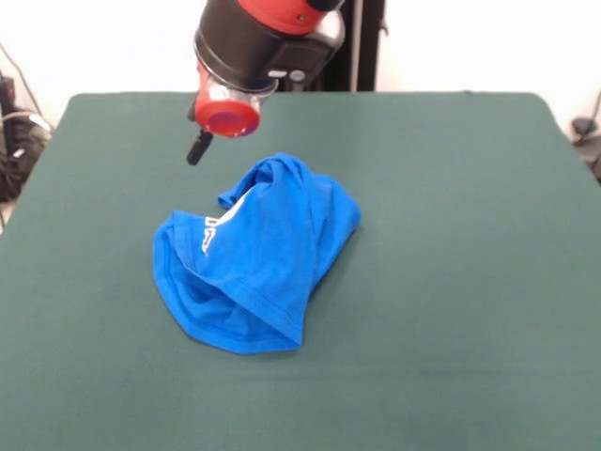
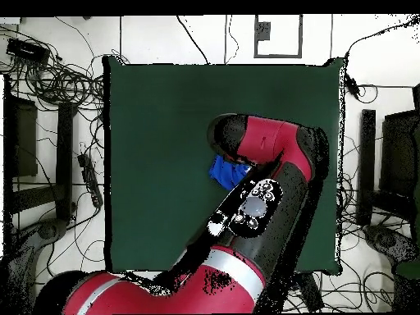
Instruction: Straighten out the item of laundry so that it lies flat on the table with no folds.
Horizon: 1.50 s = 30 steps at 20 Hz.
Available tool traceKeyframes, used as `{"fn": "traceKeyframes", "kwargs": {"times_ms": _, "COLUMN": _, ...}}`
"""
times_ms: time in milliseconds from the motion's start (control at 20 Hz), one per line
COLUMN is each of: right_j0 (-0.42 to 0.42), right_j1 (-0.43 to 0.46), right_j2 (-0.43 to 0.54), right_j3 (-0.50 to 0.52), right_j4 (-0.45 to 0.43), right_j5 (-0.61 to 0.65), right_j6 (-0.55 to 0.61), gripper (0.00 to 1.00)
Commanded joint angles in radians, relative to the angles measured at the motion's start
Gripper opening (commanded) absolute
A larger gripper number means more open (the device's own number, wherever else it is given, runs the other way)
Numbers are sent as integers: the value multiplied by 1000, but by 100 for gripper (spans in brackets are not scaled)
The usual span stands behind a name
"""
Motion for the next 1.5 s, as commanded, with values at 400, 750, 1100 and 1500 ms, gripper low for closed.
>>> {"fn": "traceKeyframes", "kwargs": {"times_ms": 400, "right_j0": -57, "right_j1": -38, "right_j2": 152, "right_j3": -43, "right_j4": -142, "right_j5": 42, "right_j6": -220, "gripper": 100}}
{"fn": "traceKeyframes", "kwargs": {"times_ms": 750, "right_j0": -65, "right_j1": -23, "right_j2": 198, "right_j3": -26, "right_j4": -153, "right_j5": -7, "right_j6": -165, "gripper": 100}}
{"fn": "traceKeyframes", "kwargs": {"times_ms": 1100, "right_j0": -43, "right_j1": 34, "right_j2": 243, "right_j3": -9, "right_j4": -123, "right_j5": -73, "right_j6": -45, "gripper": 100}}
{"fn": "traceKeyframes", "kwargs": {"times_ms": 1500, "right_j0": 3, "right_j1": 112, "right_j2": 238, "right_j3": -24, "right_j4": -96, "right_j5": -120, "right_j6": 105, "gripper": 100}}
